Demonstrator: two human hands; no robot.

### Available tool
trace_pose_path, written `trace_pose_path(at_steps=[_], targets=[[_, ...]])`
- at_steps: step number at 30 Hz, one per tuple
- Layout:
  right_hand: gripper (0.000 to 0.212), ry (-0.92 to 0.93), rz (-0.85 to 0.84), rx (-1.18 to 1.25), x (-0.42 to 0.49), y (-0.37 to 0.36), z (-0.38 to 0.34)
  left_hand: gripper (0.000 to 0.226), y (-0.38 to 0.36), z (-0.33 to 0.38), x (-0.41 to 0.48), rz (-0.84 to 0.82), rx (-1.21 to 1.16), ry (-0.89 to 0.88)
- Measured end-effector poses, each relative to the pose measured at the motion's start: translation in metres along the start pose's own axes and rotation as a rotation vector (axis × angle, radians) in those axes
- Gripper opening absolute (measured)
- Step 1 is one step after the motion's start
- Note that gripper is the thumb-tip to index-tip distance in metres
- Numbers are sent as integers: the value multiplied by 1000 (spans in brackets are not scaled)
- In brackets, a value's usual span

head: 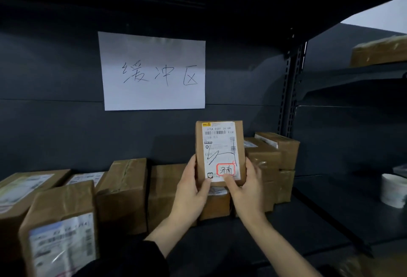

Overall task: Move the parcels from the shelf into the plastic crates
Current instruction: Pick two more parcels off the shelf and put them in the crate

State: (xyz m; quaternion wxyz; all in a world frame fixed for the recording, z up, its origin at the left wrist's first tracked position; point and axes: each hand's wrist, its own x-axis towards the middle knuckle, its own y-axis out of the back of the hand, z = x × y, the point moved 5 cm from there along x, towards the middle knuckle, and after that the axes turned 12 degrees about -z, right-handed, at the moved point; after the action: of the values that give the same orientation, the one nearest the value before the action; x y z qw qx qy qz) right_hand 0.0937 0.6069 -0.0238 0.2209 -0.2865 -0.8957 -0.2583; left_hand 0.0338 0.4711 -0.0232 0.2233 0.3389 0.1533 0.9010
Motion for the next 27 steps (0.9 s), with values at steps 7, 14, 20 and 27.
trace_pose_path(at_steps=[7, 14, 20, 27], targets=[[65, -3, -88, 72, -52, 1, 7, 72, -6, 6, -53, 25, 145, -4], [72, -39, -182, 53, -105, -17, 22, 76, -2, -9, -118, 2, 243, 109], [76, -39, -266, 14, -128, -39, 28, 72, 4, -24, -151, -25, 260, 240], [79, -34, -339, -87, -126, -50, 32, 73, 12, -30, -161, -44, 492, 263]])
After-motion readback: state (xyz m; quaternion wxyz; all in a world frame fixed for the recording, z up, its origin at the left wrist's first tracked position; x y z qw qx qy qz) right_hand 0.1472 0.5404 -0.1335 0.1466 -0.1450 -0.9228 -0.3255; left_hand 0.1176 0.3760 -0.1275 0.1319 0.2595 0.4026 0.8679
